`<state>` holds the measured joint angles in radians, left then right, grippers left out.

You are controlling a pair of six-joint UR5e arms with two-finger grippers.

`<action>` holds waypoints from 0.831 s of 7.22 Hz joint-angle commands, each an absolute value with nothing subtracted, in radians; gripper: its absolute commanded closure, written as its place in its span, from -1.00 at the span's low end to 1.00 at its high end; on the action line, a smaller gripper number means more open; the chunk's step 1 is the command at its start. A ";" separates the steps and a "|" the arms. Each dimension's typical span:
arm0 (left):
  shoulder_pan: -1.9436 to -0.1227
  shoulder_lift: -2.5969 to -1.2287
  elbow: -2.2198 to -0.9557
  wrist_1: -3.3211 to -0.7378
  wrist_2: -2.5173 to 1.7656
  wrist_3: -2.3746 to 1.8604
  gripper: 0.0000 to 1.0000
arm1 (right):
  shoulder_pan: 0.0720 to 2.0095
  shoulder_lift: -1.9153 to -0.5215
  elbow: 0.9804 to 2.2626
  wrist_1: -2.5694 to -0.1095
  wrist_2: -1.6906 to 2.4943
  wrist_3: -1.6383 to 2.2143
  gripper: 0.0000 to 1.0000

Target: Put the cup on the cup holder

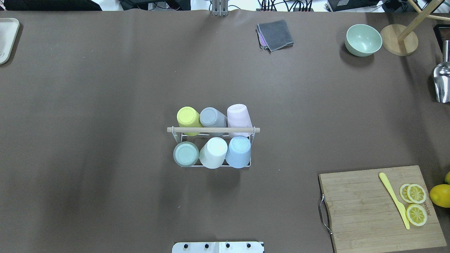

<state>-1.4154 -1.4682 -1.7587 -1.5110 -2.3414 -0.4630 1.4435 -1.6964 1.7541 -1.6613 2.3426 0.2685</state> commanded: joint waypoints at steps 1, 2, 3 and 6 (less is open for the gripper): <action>-1.480 -1.393 -1.752 -1.509 -2.347 -0.381 -0.96 | 1.443 -1.697 1.753 -1.661 2.339 0.270 -0.99; -1.494 -1.393 -1.749 -1.500 -2.342 -0.314 -0.96 | 1.443 -1.697 1.753 -1.661 2.339 0.270 -0.99; -1.499 -1.394 -1.729 -1.502 -2.347 -0.307 -0.96 | 1.443 -1.697 1.753 -1.661 2.338 0.270 -0.99; -1.499 -1.413 -1.727 -1.502 -2.347 -0.307 -0.96 | 1.443 -1.697 1.750 -1.661 2.338 0.270 -0.99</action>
<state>-1.4979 -1.4104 -1.7294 -1.5022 -2.3462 -0.3086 1.4435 -1.6966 1.7519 -1.6613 2.3390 0.2706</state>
